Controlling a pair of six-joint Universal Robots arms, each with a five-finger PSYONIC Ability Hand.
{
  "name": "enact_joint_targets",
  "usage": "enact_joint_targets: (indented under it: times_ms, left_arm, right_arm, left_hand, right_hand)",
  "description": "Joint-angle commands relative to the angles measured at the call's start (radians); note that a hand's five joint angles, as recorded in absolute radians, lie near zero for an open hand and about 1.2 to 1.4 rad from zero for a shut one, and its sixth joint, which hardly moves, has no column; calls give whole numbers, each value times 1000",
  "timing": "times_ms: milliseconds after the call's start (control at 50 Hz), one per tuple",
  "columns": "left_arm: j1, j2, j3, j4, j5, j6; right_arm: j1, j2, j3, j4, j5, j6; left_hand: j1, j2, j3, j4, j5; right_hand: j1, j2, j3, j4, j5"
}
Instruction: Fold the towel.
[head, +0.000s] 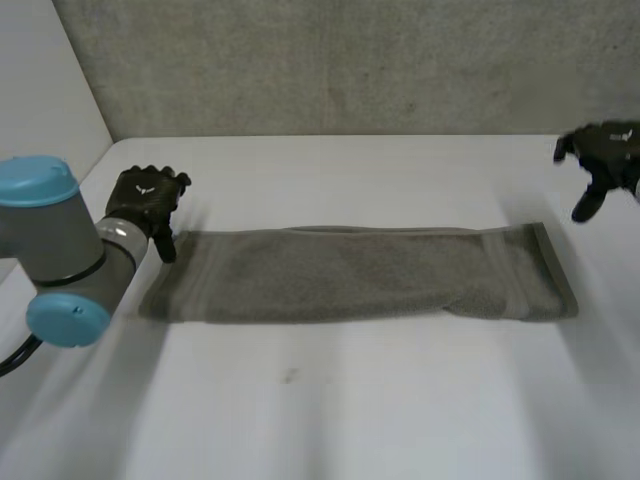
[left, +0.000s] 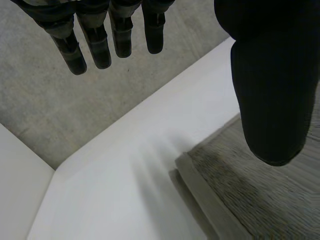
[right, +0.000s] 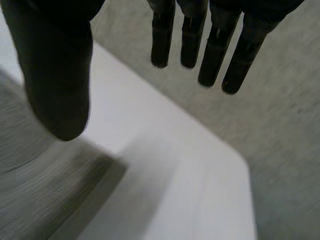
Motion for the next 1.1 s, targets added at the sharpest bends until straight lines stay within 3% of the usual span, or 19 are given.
enact_joint_targets:
  times_ms: [20, 180, 340, 580, 620, 640, 680, 720, 940, 1100]
  left_arm:
    - [5, 125, -160, 2, 0, -70]
    - [15, 190, -259, 4, 2, -216]
    - [16, 199, -274, 7, 3, -238]
    - [21, 200, -288, 7, 5, -239]
    - [21, 200, -290, 7, 3, -239]
    - [21, 200, -290, 7, 3, -239]
    - [19, 200, -290, 8, 3, -239]
    - [19, 200, -290, 7, 3, -239]
    - [21, 199, -291, 7, 3, -239]
    - [22, 202, -290, 7, 2, -239]
  right_arm:
    - [-2, -67, 267, -28, -21, -3]
    - [-5, -85, 502, -226, -83, -15]
    - [-5, -18, 579, -428, -77, -74]
    - [-59, 25, 573, -441, -52, -192]
    - [-78, 25, 570, -441, -52, -192]
    - [-79, 25, 570, -441, -52, -192]
    - [-95, 28, 568, -441, -52, -193]
    - [-102, 33, 565, -441, -52, -193]
    - [-157, 53, 530, -436, -46, -198]
    - [-324, 55, 413, -369, 6, -278]
  left_hand:
    - [14, 21, 19, 18, 23]
    - [17, 24, 22, 21, 26]
    - [14, 21, 19, 18, 23]
    - [5, 12, 10, 9, 14]
    - [2, 9, 7, 6, 11]
    - [2, 9, 7, 6, 11]
    - [-4, 4, 2, 1, 5]
    - [-4, 4, 2, 1, 5]
    - [-7, 1, -1, -2, 2]
    - [-7, 1, -1, -2, 2]
  right_hand:
    - [68, 75, 67, 69, 55]
    - [68, 75, 67, 69, 55]
    - [235, 242, 234, 236, 222]
    - [315, 321, 314, 315, 302]
    - [574, 581, 574, 575, 561]
    - [576, 583, 575, 577, 563]
    - [877, 884, 876, 878, 864]
    - [956, 962, 955, 956, 943]
    - [957, 963, 956, 957, 944]
    - [957, 963, 956, 957, 944]
